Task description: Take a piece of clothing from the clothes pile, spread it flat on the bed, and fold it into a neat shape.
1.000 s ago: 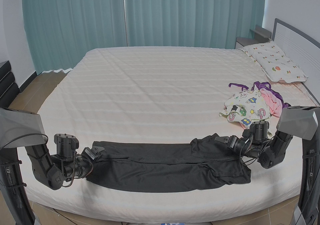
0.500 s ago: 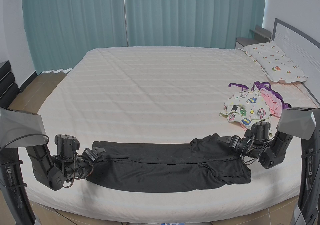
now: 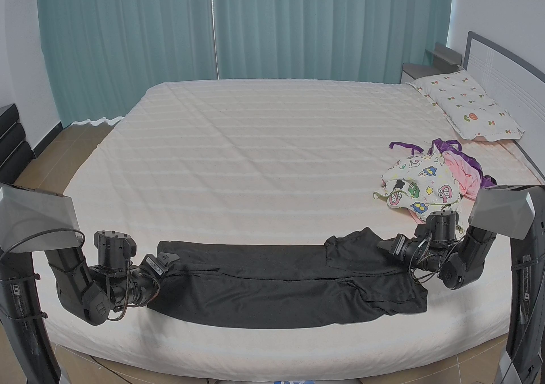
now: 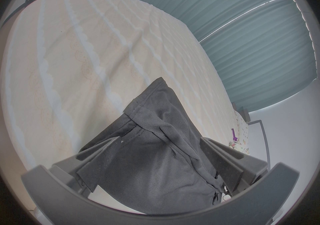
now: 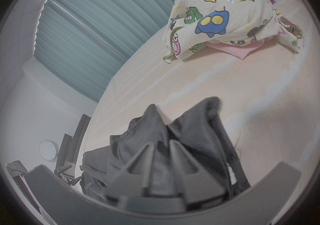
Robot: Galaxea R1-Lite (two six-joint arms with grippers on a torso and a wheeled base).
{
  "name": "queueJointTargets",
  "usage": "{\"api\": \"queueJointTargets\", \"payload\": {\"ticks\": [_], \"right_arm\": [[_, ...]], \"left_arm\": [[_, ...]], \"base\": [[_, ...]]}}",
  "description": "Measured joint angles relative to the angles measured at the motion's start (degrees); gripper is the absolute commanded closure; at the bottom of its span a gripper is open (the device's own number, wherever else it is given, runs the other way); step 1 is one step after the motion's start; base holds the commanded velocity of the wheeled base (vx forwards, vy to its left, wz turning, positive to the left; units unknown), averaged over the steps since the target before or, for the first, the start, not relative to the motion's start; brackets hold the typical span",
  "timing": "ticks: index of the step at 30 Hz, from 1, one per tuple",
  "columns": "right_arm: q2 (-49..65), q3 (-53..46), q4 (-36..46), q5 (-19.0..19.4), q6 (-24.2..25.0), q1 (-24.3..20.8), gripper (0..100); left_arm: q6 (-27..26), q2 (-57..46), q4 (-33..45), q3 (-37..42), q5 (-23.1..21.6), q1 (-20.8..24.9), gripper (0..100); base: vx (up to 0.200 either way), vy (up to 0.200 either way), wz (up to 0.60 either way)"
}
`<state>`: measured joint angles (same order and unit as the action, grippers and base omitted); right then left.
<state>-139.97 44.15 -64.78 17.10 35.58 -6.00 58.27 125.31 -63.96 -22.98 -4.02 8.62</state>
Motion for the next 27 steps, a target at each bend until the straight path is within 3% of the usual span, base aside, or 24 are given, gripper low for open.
{"api": "queueJointTargets", "payload": {"ticks": [27], "right_arm": [[5.0, -12.7, -4.5, -0.3, -6.4, 1.3, 100]], "left_arm": [[-0.5, 0.4, -0.1, -0.6, 0.7, -1.5, 0]], "base": [[0.000, 0.000, 0.00]]}}
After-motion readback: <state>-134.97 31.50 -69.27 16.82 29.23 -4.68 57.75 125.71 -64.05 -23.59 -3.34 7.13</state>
